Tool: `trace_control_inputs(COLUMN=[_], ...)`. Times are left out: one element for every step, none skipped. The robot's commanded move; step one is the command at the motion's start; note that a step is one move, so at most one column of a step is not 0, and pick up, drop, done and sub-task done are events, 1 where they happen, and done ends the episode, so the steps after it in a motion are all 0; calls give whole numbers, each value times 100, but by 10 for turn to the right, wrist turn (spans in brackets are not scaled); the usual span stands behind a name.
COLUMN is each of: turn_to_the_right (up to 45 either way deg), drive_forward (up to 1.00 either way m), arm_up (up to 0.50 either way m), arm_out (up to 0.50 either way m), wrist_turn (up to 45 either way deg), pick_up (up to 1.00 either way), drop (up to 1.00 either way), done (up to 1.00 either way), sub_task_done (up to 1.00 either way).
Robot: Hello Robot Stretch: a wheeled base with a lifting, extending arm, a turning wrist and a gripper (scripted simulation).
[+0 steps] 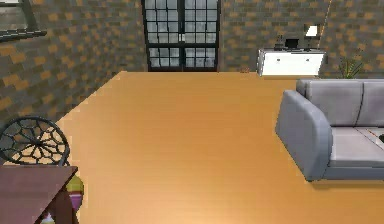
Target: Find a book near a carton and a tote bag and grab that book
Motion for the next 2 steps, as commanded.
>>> trace_control_inputs(turn_to_the_right=[0,240], drive_forward=[100,0], arm_up=[0,0], arm_out=[0,0], wrist_turn=[0,0], pick_up=[0,0], drop=[0,0], done=[0,0], sub_task_done=[0,0])
